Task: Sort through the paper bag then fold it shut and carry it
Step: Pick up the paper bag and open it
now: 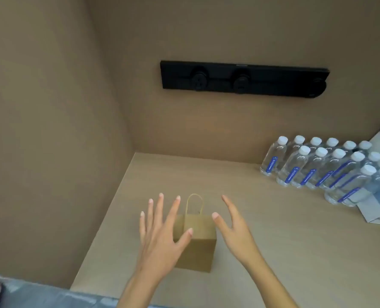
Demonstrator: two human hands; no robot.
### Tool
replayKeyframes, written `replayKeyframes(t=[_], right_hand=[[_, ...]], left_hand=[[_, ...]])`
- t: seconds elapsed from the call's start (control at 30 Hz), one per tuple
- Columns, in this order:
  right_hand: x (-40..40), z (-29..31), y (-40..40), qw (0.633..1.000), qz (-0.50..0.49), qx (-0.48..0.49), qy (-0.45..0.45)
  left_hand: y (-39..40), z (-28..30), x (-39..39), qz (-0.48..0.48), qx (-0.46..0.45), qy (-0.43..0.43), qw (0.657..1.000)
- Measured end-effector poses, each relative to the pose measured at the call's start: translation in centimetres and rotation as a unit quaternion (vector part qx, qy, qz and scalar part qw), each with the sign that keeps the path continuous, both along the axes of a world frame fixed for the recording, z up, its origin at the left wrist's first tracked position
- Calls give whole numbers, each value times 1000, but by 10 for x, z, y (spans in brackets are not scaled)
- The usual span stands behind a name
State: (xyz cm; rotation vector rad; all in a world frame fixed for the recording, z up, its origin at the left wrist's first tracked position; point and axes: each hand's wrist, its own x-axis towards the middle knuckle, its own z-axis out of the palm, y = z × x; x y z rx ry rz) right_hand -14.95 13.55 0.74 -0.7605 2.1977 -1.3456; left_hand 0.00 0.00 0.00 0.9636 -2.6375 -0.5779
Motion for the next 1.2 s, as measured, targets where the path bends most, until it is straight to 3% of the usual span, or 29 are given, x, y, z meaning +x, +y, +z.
replayKeyframes(t=[0.1,0.2,0.27,0.37,0.47,0.67,0.8,0.93,1.13,1.2], right_hand=[[0,-12,-8,984,-68,-25,-165],[-1,-14,-14,919,-146,-116,-348],[-2,-12,-18,886,-165,-149,-407],[1,-10,-21,850,-180,-149,-473],[8,-10,-20,831,-164,-124,-517],[23,-8,-11,862,-90,-142,-478],[37,-7,-9,900,-35,-149,-408],[40,-4,-3,917,12,-183,-353],[39,-13,1,916,-85,-177,-349],[38,-13,1,929,-101,-153,-322]], left_hand=[[8,-7,4,8,11,-32,999],[17,-7,7,50,-12,-46,998],[16,-7,8,75,-9,-19,997],[18,-5,7,70,81,42,993],[22,-6,2,65,112,90,987],[30,-8,-8,58,229,115,965],[35,-5,-15,-25,350,91,932],[30,-8,-15,-73,397,89,911],[27,-4,-10,14,535,205,819],[26,-2,-12,54,547,218,807]])
